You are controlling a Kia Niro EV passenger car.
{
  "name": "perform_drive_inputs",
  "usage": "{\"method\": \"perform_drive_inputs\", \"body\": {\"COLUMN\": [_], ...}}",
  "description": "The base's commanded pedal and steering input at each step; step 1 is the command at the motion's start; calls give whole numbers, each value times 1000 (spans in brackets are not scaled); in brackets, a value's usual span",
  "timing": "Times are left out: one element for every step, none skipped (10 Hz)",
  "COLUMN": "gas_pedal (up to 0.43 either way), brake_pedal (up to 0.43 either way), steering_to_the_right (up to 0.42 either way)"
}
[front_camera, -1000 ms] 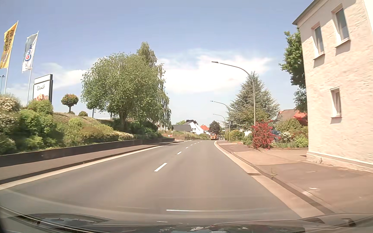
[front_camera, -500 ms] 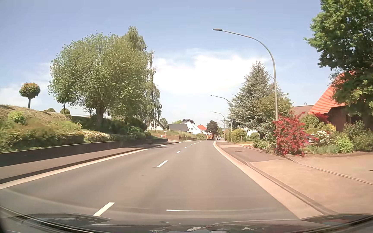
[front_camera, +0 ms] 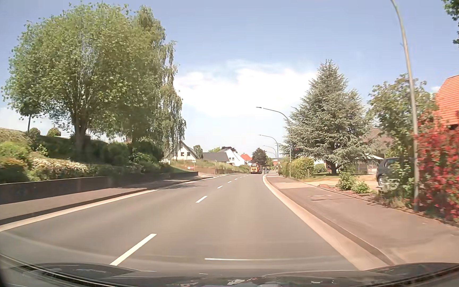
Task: Follow the waypoints while adhering to traffic rules and regulations
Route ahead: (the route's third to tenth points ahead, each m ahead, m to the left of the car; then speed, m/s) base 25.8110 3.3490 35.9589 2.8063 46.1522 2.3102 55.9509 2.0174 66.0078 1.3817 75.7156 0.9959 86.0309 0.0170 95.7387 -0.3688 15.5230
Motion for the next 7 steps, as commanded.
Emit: {"method": "perform_drive_inputs", "body": {"gas_pedal": [138, 150, 150, 150, 150, 150, 150], "brake_pedal": [0, 0, 0, 0, 0, 0, 0], "steering_to_the_right": [4, 4, 4, 4, 4, 3, 3]}}
